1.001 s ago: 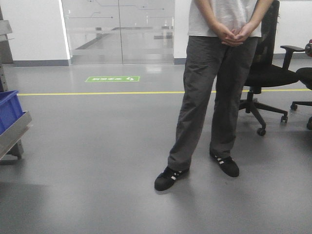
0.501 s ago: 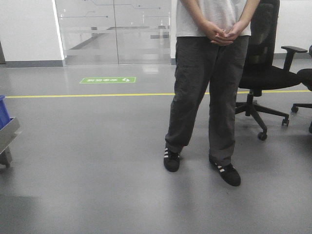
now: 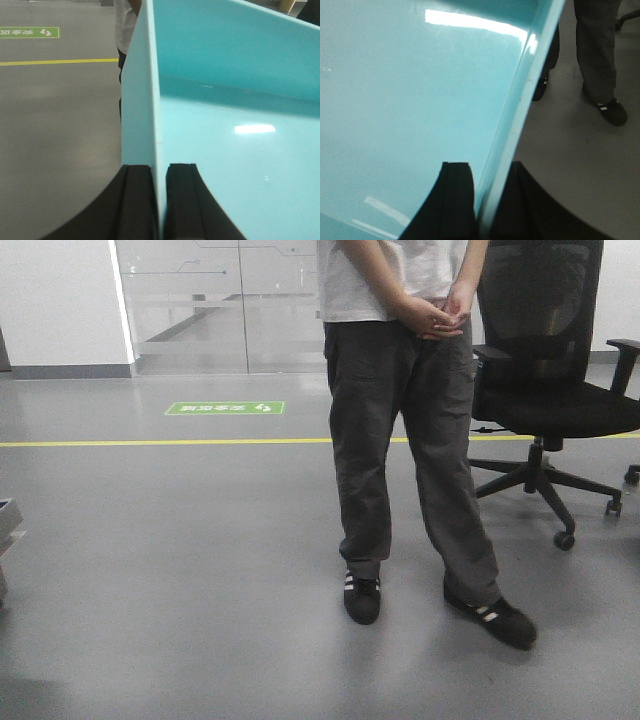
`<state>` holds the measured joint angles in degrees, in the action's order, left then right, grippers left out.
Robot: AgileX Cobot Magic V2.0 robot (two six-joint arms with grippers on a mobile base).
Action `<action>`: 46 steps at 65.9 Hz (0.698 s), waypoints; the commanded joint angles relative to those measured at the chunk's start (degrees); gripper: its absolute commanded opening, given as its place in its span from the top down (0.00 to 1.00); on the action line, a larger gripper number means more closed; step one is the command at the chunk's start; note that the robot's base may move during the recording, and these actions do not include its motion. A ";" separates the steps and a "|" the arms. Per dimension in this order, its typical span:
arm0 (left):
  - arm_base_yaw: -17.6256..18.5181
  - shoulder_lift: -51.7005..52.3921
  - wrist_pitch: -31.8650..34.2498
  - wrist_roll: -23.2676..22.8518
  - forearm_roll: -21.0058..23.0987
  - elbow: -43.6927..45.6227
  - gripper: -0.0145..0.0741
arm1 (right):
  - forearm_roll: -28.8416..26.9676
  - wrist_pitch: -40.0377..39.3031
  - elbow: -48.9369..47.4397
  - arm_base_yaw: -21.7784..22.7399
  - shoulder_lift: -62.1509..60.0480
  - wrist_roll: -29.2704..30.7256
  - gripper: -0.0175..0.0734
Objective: Fetch blue bin and place on conveyor start
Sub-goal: 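Carry the bin in both grippers while driving past the standing person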
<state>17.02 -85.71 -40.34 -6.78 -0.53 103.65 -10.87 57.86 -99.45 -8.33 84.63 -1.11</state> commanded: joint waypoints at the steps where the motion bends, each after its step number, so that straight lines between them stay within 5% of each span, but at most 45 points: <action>1: 0.03 0.71 4.11 0.22 -0.22 0.66 0.96 | 1.56 -0.55 -0.47 0.18 -0.81 2.07 0.97; 46: 0.03 0.71 4.09 0.22 -0.33 0.66 0.96 | 1.56 -0.53 -0.47 0.18 -0.70 2.07 0.97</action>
<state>17.02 -85.71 -40.34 -6.78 -0.64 103.65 -10.87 57.86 -99.45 -8.33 84.63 -1.11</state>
